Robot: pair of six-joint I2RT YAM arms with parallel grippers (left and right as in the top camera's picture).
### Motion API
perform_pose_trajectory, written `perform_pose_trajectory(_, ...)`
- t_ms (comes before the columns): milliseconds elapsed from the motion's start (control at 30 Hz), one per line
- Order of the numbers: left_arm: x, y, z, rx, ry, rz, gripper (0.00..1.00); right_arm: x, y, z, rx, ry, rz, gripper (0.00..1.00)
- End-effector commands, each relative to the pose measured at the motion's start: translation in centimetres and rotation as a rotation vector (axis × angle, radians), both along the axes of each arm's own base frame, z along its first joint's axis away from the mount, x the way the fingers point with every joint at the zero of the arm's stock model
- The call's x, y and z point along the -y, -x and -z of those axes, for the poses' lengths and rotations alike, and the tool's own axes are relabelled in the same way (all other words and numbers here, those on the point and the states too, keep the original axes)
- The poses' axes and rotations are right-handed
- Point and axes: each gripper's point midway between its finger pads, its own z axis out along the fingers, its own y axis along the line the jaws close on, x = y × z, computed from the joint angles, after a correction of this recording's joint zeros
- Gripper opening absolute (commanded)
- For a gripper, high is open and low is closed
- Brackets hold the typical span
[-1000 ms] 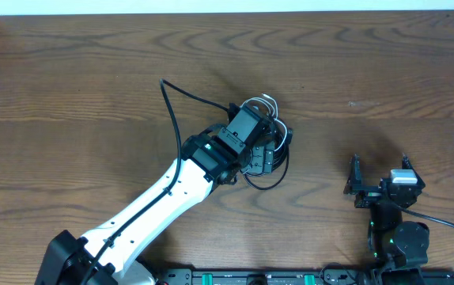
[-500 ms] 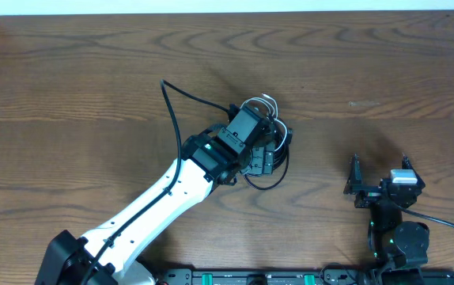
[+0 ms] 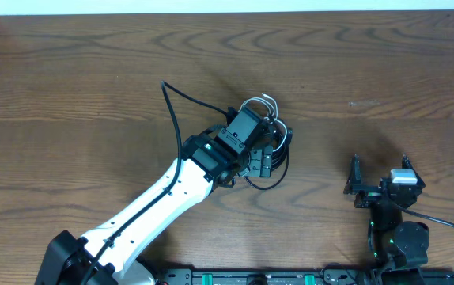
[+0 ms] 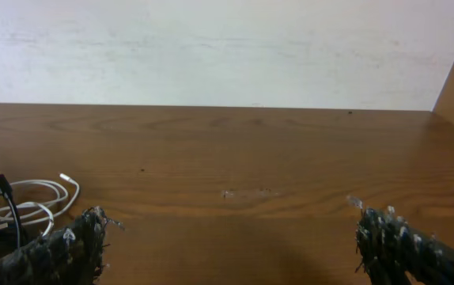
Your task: Untangle cables
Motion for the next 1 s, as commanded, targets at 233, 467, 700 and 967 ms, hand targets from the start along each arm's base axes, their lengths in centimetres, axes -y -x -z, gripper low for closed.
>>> perform_pose_trajectory(233, -0.2, 0.7, 1.0, -0.036, -0.009, 0.012, 0.90, 0.2, 0.0, 0.1, 0.002, -0.010, 0.009, 0.99)
perform_pose_trajectory(467, -0.1, 0.6, 2.0, -0.054, -0.026, 0.012, 0.90, 0.2, 0.0, 0.1, 0.002, -0.010, 0.009, 0.99)
perform_pose_trajectory(700, 2.6, 1.1, 4.8, -0.092, -0.028, 0.106, 0.91, 0.2, 0.0, 0.1, 0.002, -0.010, 0.009, 0.99)
perform_pose_trajectory(967, 5.0, -2.0, 7.8, 0.071, -0.102, 0.141, 0.90, 0.2, 0.0, 0.1, 0.002, -0.010, 0.009, 0.99)
